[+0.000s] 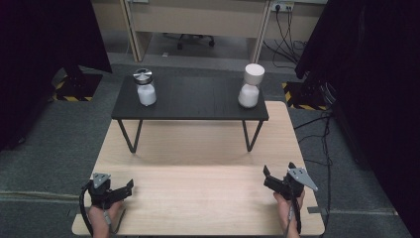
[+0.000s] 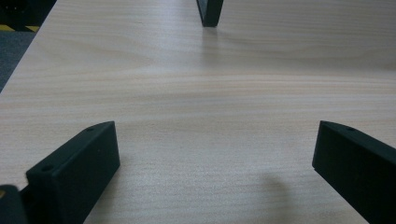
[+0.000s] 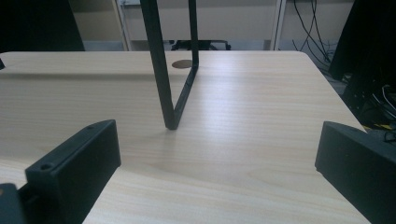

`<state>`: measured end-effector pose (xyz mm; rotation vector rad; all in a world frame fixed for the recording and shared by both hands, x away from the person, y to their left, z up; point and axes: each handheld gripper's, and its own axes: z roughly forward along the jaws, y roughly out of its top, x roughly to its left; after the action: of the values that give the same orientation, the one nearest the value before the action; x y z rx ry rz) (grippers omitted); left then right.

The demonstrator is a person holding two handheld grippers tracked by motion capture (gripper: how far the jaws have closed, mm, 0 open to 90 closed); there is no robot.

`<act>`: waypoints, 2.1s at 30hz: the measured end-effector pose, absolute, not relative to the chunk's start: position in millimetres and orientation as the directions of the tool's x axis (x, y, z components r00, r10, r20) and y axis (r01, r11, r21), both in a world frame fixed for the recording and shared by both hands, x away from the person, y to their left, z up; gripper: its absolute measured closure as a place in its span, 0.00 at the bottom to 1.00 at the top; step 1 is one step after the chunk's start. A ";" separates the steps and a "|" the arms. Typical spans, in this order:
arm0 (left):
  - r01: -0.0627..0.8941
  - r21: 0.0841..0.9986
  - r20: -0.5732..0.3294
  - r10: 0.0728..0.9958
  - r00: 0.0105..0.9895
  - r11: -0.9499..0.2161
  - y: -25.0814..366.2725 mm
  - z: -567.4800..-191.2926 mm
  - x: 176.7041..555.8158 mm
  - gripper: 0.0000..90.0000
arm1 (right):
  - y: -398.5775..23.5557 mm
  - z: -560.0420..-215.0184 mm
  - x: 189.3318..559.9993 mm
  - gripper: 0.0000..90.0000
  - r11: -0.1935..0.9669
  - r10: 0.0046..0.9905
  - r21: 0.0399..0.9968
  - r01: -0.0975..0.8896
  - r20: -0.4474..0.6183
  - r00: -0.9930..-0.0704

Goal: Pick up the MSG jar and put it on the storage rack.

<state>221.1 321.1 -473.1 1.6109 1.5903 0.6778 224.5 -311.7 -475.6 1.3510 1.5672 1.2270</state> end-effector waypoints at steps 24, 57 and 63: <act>0.588 0.807 -0.128 0.988 0.087 0.053 319.2 -472.5 222.2 0.00 | -325.3 -493.7 202.8 0.00 -0.036 0.981 0.957 0.288 0.089 -0.172; 0.600 0.799 -0.111 0.990 0.086 0.037 316.2 -470.9 224.9 0.00 | -326.0 -516.7 183.6 0.00 -0.014 0.986 0.963 0.271 0.059 -0.157; 0.602 0.797 -0.111 0.990 0.085 0.038 316.0 -470.7 225.1 0.00 | -326.3 -517.2 183.1 0.00 -0.024 0.986 0.962 0.271 0.068 -0.153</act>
<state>225.1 316.0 -470.7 1.6476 1.5996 0.6856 183.1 -326.3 -517.2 1.3642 1.5105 1.2241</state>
